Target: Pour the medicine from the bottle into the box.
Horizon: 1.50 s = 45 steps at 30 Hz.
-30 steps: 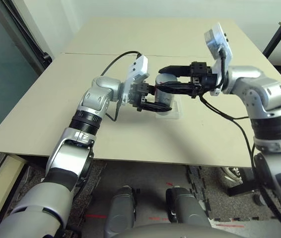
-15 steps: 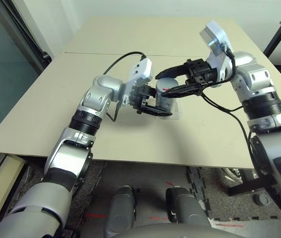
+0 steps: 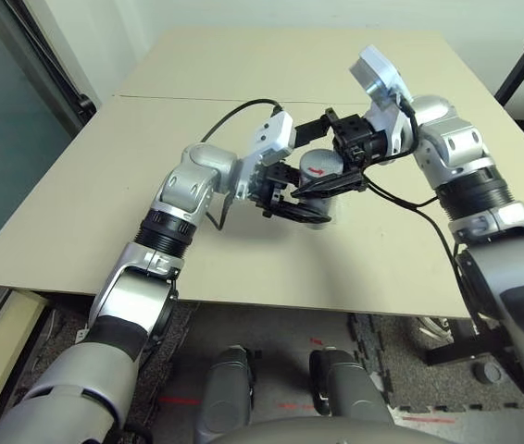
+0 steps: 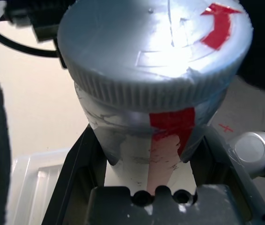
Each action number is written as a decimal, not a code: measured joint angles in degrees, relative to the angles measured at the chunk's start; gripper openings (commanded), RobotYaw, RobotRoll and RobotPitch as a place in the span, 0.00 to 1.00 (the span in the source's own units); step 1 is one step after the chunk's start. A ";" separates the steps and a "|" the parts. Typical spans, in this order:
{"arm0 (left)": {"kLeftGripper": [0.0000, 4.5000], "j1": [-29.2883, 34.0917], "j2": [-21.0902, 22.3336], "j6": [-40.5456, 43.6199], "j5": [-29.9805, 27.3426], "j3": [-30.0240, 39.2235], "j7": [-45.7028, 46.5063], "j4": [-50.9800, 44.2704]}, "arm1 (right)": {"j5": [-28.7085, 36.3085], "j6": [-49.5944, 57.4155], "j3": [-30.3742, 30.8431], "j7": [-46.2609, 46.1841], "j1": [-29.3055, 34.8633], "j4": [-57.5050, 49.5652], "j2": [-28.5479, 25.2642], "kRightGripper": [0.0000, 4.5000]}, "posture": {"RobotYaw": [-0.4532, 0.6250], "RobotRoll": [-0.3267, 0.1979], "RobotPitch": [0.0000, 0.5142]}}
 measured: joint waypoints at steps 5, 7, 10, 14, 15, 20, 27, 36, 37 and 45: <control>0.60 0.01 0.13 0.00 -0.36 0.17 0.92 -0.02 | -0.02 2.58 -1.98 -1.63 2.23 -3.99 -2.34 1.00 | 0.42 0.62 0.17; 0.60 0.04 0.53 0.00 -0.48 0.32 1.09 -0.16 | -0.06 3.19 -2.82 -2.24 2.97 -4.29 -3.60 1.00 | 0.42 0.62 0.16; 0.60 0.27 1.20 0.01 -0.51 0.73 1.84 -0.42 | -0.10 4.17 -4.72 -4.31 4.18 -5.48 -5.14 1.00 | 0.41 0.62 0.15; 0.60 0.89 2.32 -0.13 -0.51 1.35 3.19 -0.37 | -0.07 8.08 -7.30 -9.82 5.78 -8.86 -6.57 1.00 | 0.41 0.62 0.13; 0.60 0.90 2.59 -0.27 -0.51 1.89 3.66 -0.34 | 0.00 9.91 -7.70 -11.72 6.44 -10.42 -6.78 1.00 | 0.41 0.62 0.13; 0.60 0.94 3.06 -1.13 -0.50 2.62 5.15 0.46 | 0.82 17.32 -9.02 -19.39 9.48 -18.31 -6.29 1.00 | 0.41 0.62 0.13; 0.60 0.79 3.03 -3.09 -0.34 2.91 7.00 5.21 | 1.82 22.32 -8.82 -29.23 13.19 -28.33 -1.91 1.00 | 0.40 0.62 0.13; 0.60 0.41 2.09 -4.29 -0.16 2.88 7.45 7.25 | -0.78 19.77 -6.05 -33.02 12.55 -28.62 1.49 1.00 | 0.40 0.62 0.14; 0.60 0.40 2.03 -4.31 -0.14 2.88 7.46 7.25 | -1.56 18.87 -5.55 -33.45 12.22 -27.95 1.82 1.00 | 0.40 0.62 0.14; 0.60 0.35 1.08 -4.48 -0.09 2.88 7.48 7.15 | -6.53 13.63 -3.88 -35.17 10.90 -21.43 2.86 1.00 | 0.41 0.62 0.14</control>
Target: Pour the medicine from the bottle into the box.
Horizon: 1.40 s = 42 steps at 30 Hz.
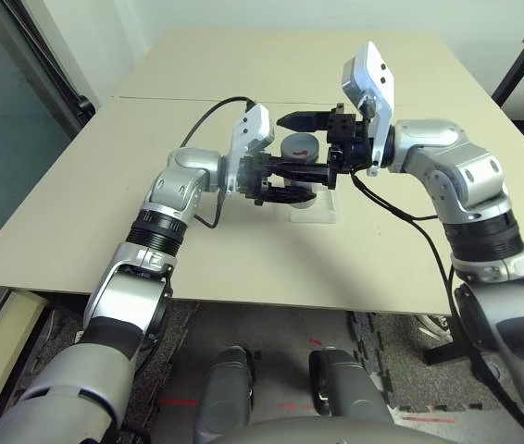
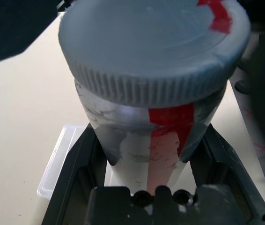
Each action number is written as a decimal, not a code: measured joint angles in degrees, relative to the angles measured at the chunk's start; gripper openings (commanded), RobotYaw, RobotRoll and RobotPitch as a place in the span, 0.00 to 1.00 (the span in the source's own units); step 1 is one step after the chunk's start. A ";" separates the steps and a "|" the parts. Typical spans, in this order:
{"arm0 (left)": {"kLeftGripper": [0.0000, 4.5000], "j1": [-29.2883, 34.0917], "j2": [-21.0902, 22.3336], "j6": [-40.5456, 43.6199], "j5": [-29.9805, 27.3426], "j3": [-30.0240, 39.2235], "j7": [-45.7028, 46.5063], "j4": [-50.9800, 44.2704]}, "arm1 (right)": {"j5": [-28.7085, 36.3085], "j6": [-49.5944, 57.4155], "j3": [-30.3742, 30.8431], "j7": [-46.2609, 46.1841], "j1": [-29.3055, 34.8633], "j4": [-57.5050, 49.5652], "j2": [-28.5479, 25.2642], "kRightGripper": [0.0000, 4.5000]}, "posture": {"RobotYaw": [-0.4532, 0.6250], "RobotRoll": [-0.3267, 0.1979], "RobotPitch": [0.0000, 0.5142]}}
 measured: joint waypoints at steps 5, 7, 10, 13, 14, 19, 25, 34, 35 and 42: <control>0.60 0.00 -0.03 0.01 0.00 0.00 0.20 -0.01 | -0.57 -0.63 0.13 -0.01 -0.31 1.11 0.37 1.00 | 0.41 0.62 0.15; 0.60 0.01 -0.03 0.01 0.00 0.00 0.21 -0.01 | -0.55 -0.56 0.12 -0.01 -0.31 1.10 0.35 1.00 | 0.41 0.62 0.15; 0.60 0.01 -0.03 0.01 0.00 0.00 0.20 -0.01 | -0.31 0.20 0.09 0.00 -0.30 1.00 0.19 1.00 | 0.40 0.62 0.17; 0.60 0.03 -0.02 0.01 -0.01 0.00 0.19 -0.20 | 0.39 2.03 -0.28 -0.02 -0.22 0.13 -0.48 1.00 | 0.40 0.62 0.17; 0.60 0.03 -0.01 0.02 -0.01 0.00 0.21 -0.28 | 0.67 2.52 -0.52 -0.02 -0.20 -0.25 -0.80 1.00 | 0.40 0.62 0.17; 0.60 0.23 0.11 0.10 -0.02 0.00 0.24 -0.46 | 2.13 4.56 -1.38 -0.06 0.57 -2.43 -2.78 1.00 | 0.40 0.62 0.17; 0.60 0.44 1.32 0.42 -0.03 0.23 0.62 -0.47 | 3.95 6.09 -3.22 -0.09 2.17 -4.35 -5.36 1.00 | 0.39 0.62 0.16; 0.60 0.59 2.21 1.09 -0.05 0.83 1.03 -0.51 | 5.31 6.84 -5.63 -0.50 3.72 -5.35 -8.29 1.00 | 0.39 0.62 0.14; 0.60 0.75 2.41 1.09 -0.10 1.03 0.87 -0.64 | 5.20 6.89 -6.55 -1.49 3.82 -5.03 -8.87 1.00 | 0.39 0.62 0.14; 0.60 2.04 2.36 1.14 -0.14 1.04 0.44 -2.19 | 5.19 6.93 -8.41 -3.18 4.19 -2.98 -10.61 1.00 | 0.39 0.62 0.14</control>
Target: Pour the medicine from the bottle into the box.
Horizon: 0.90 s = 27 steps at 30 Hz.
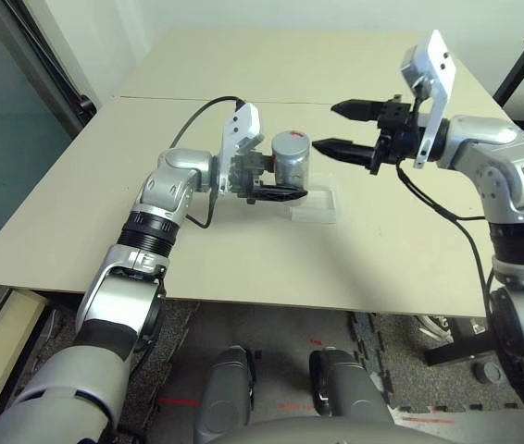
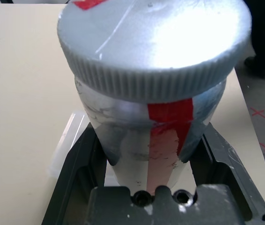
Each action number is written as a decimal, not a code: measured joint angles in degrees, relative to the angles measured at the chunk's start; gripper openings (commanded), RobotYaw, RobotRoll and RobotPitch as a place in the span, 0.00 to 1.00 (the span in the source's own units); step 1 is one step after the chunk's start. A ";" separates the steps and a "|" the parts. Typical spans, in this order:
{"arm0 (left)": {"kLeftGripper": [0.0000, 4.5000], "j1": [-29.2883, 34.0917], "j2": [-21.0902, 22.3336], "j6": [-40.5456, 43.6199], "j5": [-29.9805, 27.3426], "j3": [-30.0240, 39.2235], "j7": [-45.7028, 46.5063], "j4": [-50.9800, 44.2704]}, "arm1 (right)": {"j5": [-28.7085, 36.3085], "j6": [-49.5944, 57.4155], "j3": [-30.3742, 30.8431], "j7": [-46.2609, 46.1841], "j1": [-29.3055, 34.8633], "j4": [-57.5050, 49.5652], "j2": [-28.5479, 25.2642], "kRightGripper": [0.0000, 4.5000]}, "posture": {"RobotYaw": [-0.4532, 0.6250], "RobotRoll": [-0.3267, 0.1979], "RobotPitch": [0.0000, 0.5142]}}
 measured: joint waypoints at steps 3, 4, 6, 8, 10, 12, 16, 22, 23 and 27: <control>0.60 0.26 0.01 0.06 0.00 0.01 0.01 -0.18 | 0.17 0.18 -0.34 0.42 0.40 -0.08 -1.00 1.00 | 0.39 0.62 0.14; 0.60 0.26 0.02 0.06 0.00 0.05 0.01 -0.18 | 0.34 0.63 -0.34 0.81 0.74 -0.43 -1.49 1.00 | 0.39 0.62 0.14; 0.60 0.24 0.08 0.06 0.00 0.13 0.02 -0.12 | 0.98 1.58 -0.34 1.50 1.46 -1.03 -2.14 1.00 | 0.39 0.62 0.14; 0.60 0.23 0.16 0.05 0.01 0.19 0.03 0.02 | 2.01 2.96 -0.34 2.35 2.54 -2.86 -2.64 1.00 | 0.39 0.62 0.14; 0.60 0.17 0.17 -0.06 0.02 0.19 0.08 0.38 | 3.37 4.64 -0.32 2.58 2.89 -5.05 -2.56 1.00 | 0.39 0.62 0.13; 0.60 -0.24 0.15 -0.32 0.04 0.19 0.10 1.48 | 4.55 5.69 -0.32 2.46 2.86 -7.12 -2.00 1.00 | 0.39 0.62 0.13; 0.60 -1.50 -0.06 -0.98 0.11 0.19 0.12 2.45 | 5.47 6.50 0.01 1.58 2.53 -8.65 -0.38 1.00 | 0.38 0.62 0.13; 0.60 -2.02 -0.61 -1.96 0.28 0.18 0.12 4.40 | 5.46 6.69 1.50 -0.15 0.97 -9.21 2.64 1.00 | 0.38 0.62 0.13; 0.60 -2.04 -0.74 -2.08 0.30 0.18 0.11 4.40 | 5.27 6.58 1.91 -0.41 0.52 -9.17 3.04 1.00 | 0.38 0.62 0.13; 0.60 -2.10 -1.19 -2.43 0.43 0.14 0.08 4.40 | 4.11 5.74 3.61 -1.41 -0.60 -8.31 5.20 1.00 | 0.38 0.62 0.12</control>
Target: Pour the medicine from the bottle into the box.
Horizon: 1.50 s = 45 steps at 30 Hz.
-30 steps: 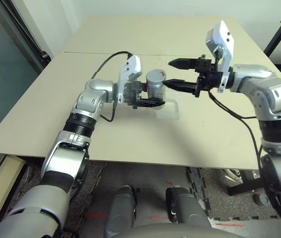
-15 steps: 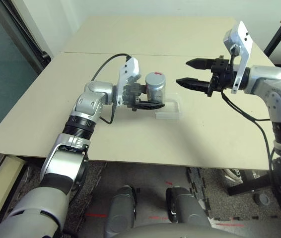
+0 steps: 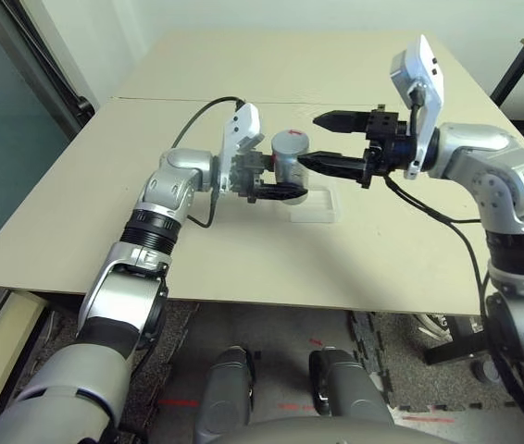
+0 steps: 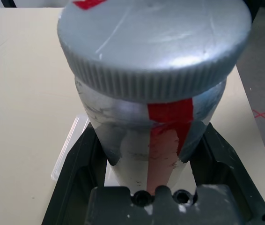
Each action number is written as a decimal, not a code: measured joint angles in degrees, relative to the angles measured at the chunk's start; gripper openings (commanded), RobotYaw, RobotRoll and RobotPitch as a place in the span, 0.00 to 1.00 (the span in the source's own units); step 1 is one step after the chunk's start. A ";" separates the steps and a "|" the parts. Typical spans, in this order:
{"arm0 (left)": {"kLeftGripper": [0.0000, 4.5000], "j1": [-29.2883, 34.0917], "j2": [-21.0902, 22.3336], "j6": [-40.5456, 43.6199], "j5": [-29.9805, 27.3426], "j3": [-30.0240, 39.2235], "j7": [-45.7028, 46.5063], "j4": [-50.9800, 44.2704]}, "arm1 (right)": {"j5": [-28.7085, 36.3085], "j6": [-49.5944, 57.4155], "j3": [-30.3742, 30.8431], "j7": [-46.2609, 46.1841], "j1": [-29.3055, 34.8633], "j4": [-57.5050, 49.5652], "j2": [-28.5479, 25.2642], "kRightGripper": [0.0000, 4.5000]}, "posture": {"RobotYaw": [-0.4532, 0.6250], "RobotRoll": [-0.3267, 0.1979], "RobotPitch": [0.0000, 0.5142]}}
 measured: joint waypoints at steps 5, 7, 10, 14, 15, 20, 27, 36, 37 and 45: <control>0.60 0.00 -0.37 -0.08 0.13 -0.16 -0.16 -0.01 | -1.53 -1.40 1.93 0.19 -1.73 1.63 1.41 1.00 | 0.39 0.62 0.12; 0.60 0.00 -0.49 -0.09 0.17 -0.21 -0.19 -0.01 | -2.44 -2.27 2.94 0.32 -1.96 2.49 1.90 1.00 | 0.39 0.62 0.12; 0.60 0.00 -0.71 -0.10 0.23 -0.23 -0.19 0.00 | -3.66 -3.12 4.01 0.39 -2.42 4.11 2.34 1.00 | 0.39 0.62 0.12; 0.60 -0.01 -0.90 -0.10 0.26 -0.24 -0.38 -0.01 | -5.00 -4.54 4.35 0.55 -3.51 5.96 3.12 1.00 | 0.39 0.62 0.12; 0.60 -0.01 -1.01 -0.10 0.27 -0.24 -0.47 -0.01 | -5.51 -5.04 4.45 0.61 -3.60 6.48 3.15 1.00 | 0.39 0.62 0.12; 0.60 -0.01 -1.16 -0.10 0.34 -0.26 -0.56 -0.02 | -7.13 -6.05 4.71 0.60 -3.77 8.57 3.99 1.00 | 0.39 0.62 0.12; 0.60 -0.01 -1.17 -0.10 0.40 -0.27 -0.55 -0.02 | -7.33 -5.92 4.52 0.75 -3.68 8.46 3.58 1.00 | 0.38 0.62 0.13; 0.60 0.00 -1.09 -0.08 0.56 -0.22 0.13 0.03 | -4.65 -3.01 1.82 0.94 -0.96 4.58 -0.80 1.00 | 0.38 0.62 0.13; 0.60 -0.01 -1.08 -0.08 0.58 -0.21 0.25 0.03 | -4.40 -2.71 1.54 0.96 -0.53 3.92 -1.35 1.00 | 0.38 0.62 0.13; 0.60 0.16 0.14 -0.08 0.53 -0.07 -0.09 -0.10 | -3.67 -1.56 -4.15 -1.54 2.80 4.10 -6.87 1.00 | 0.37 0.62 0.12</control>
